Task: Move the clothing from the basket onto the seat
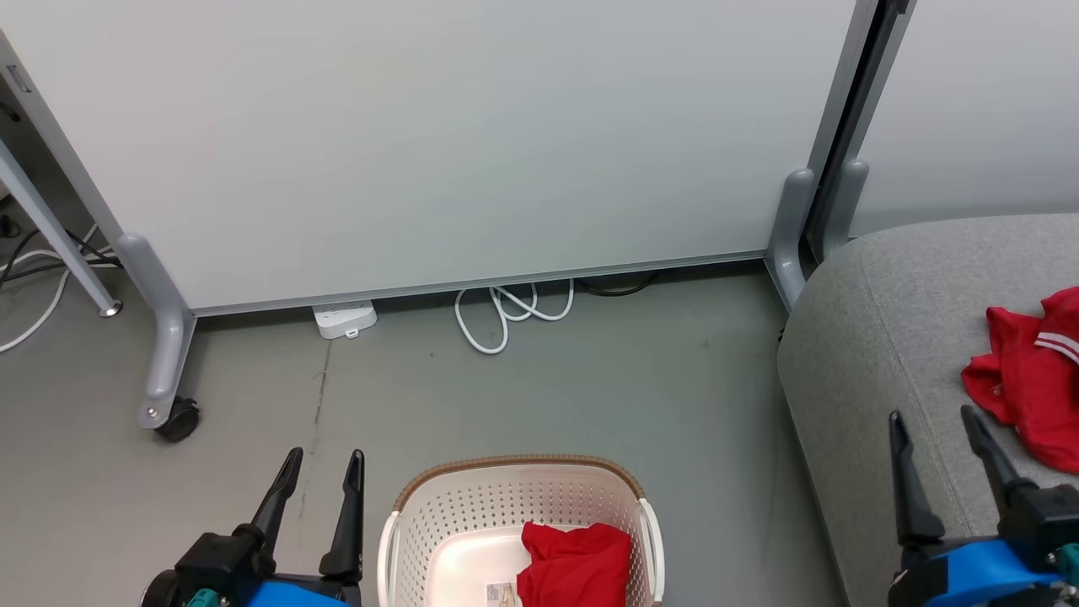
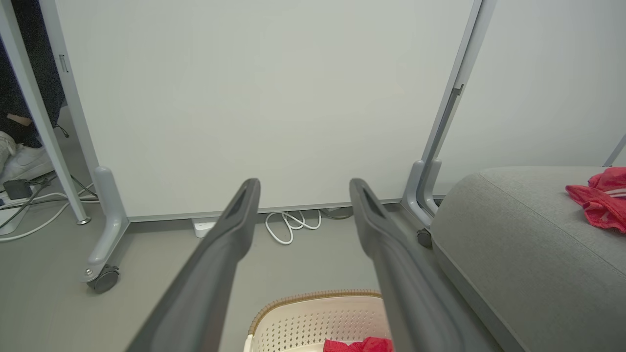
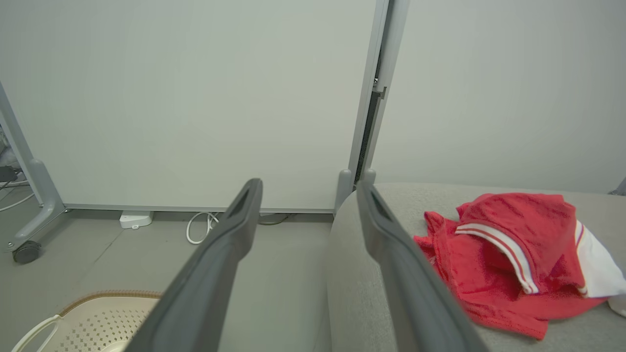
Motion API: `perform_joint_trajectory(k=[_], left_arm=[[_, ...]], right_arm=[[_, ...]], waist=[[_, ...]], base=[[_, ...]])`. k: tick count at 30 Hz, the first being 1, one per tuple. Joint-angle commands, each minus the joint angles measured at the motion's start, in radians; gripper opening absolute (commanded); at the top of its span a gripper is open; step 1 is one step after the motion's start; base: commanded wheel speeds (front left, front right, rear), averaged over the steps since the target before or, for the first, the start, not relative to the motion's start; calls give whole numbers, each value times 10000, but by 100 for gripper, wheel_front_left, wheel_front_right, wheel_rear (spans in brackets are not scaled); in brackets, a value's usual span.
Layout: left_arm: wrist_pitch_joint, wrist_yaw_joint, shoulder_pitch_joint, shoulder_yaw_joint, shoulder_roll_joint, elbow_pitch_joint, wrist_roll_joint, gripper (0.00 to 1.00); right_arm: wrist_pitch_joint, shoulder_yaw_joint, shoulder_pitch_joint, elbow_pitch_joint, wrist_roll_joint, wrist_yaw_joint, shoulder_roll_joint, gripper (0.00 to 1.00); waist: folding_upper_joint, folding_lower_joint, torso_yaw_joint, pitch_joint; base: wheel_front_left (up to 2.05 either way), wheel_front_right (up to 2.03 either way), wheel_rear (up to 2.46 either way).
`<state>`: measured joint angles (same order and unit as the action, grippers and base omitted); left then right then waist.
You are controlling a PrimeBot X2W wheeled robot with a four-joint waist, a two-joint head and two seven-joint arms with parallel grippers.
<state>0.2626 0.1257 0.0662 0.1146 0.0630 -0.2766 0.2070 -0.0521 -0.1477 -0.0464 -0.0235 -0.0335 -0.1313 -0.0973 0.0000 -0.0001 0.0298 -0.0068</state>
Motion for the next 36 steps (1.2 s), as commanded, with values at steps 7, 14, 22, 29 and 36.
perform_joint_trajectory(k=[7, 14, 22, 29, 36], left_arm=[[34, 24, -178, -275, -31, -39, -133, 100], [34, 42, -213, -326, -60, -83, -164, 100], [34, 48, -263, -269, -89, -92, -217, 100], [32, 56, -207, -198, -105, -111, -194, 100], [32, 59, -25, -31, -109, -127, -170, 100]], right_arm=[[103, 341, -598, -205, 137, 10, 252, 100], [163, 383, -571, -216, 44, 10, 284, 100], [157, 468, -394, -141, -11, 10, 307, 100], [91, 574, -189, -105, 9, 10, 329, 100], [121, 681, 21, -299, 108, 10, 282, 100]], waist=[[0, 1, 56, -48], [0, 1, 34, -108], [0, 1, -16, -106], [0, 1, -102, -3], [0, 1, -335, 482]], base=[[0, 0, 0], [0, 0, 0], [0, 0, 0], [0, 0, 0], [0, 0, 0]])
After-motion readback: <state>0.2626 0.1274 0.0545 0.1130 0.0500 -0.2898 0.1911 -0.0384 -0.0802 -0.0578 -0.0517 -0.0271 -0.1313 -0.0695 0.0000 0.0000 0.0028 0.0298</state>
